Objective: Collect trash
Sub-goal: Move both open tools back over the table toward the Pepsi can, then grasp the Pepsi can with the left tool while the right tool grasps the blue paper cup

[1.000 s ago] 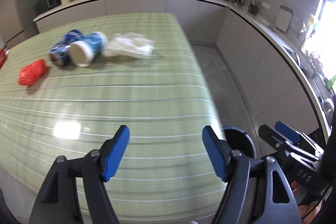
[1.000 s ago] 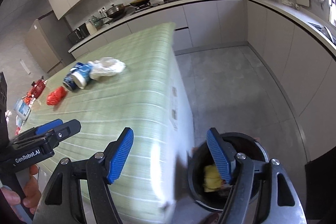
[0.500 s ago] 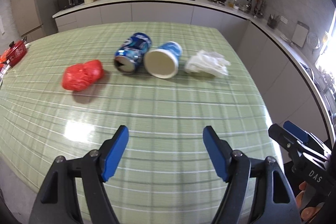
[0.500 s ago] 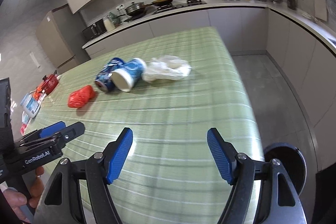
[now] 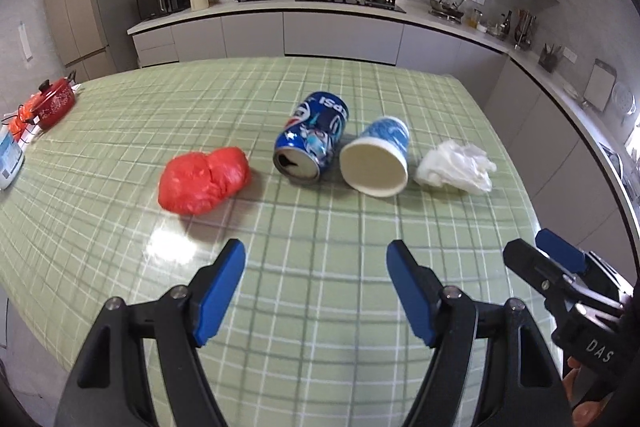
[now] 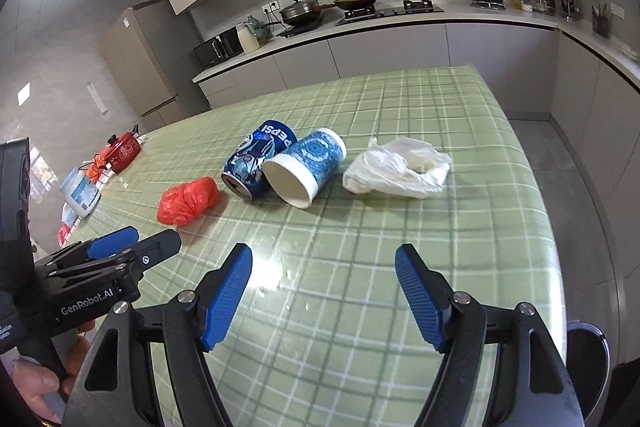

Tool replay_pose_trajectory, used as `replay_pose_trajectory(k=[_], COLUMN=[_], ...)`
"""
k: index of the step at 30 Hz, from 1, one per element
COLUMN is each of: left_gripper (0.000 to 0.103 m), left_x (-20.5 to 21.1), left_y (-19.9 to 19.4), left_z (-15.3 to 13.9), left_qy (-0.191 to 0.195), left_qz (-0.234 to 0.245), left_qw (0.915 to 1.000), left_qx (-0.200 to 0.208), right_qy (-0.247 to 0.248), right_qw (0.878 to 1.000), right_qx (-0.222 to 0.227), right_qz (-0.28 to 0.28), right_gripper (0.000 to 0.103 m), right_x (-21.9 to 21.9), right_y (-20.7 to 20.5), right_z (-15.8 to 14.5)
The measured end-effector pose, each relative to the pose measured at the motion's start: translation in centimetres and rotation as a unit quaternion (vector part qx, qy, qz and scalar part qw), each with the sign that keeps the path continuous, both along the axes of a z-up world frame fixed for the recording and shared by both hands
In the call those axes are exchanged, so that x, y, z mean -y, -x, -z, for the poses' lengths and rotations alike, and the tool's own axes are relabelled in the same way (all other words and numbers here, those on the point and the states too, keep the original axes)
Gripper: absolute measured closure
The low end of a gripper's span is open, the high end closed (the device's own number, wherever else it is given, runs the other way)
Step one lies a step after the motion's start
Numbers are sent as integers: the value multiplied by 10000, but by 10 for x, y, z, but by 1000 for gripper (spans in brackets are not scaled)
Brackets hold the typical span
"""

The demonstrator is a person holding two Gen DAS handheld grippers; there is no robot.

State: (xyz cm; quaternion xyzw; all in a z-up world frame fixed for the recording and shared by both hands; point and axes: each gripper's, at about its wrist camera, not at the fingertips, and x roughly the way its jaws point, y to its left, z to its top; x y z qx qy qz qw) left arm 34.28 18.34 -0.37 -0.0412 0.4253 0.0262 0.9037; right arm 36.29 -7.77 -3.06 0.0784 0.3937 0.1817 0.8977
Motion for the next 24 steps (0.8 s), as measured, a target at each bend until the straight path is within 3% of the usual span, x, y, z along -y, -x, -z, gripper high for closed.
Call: replay_pose_trajectory(k=[15, 24], left_gripper=[28, 28], left_x=[-53, -57], left_y=[-91, -141], left_z=[2, 15], left_qy=[219, 225], left_qz=[685, 990], left_qw=[9974, 9947], left_qx=[-5, -167], right_qy=[-9, 163], right_qw=[9974, 9941], right_qx=[-111, -314], right_qz=[706, 1021], right_gripper=[24, 24], right_x=[-53, -80], right_y=[-75, -130], right_z=[-3, 10])
